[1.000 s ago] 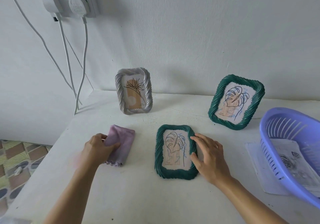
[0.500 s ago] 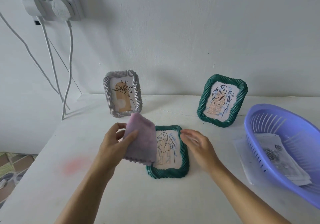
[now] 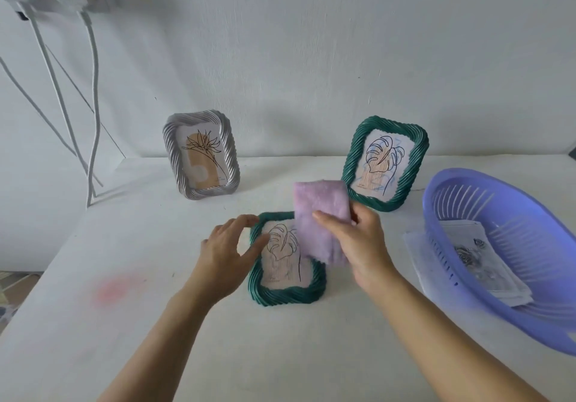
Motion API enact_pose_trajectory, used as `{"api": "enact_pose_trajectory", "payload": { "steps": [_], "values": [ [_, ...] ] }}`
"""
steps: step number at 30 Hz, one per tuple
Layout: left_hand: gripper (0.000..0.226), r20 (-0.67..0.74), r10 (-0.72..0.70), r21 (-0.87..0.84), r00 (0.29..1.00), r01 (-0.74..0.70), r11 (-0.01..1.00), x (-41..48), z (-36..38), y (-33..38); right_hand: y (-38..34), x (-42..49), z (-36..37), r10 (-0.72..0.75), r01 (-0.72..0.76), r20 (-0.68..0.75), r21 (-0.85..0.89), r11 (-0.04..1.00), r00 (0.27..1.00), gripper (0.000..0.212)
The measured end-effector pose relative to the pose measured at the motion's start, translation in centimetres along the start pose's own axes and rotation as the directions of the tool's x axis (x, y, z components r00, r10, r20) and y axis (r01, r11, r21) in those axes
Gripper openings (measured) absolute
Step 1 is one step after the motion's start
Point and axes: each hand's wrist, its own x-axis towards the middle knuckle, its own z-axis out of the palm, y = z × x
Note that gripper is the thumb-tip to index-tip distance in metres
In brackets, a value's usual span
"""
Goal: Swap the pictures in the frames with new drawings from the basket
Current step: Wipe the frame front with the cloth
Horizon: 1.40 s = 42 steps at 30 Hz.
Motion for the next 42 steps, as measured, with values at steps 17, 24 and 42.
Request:
{"api": "enact_pose_trajectory", "payload": {
  "steps": [17, 24, 42],
  "values": [
    [0.126, 0.305, 0.155, 0.488, 0.940, -0.293, 0.822, -2.1, 2.7, -5.0, 8.0, 2.1, 3.7, -0.341, 0.697, 0.610, -0.655, 0.292, 0.715, 0.042],
    [0.121, 0.259, 0.183, 0.444, 0.948, -0.286, 0.849, -2.0, 2.9, -5.2, 8.1, 1.4, 4.4, -0.267, 0.749, 0.702, -0.595, 0.290, 0.660, 0.042],
    [0.125, 0.253, 0.180, 0.453, 0.951, -0.281, 0.846, -2.0, 2.8, -5.3, 7.5, 1.5, 0.1, -0.182, 0.886, 0.870, -0.430, 0.171, 0.458, 0.034]
  ]
}}
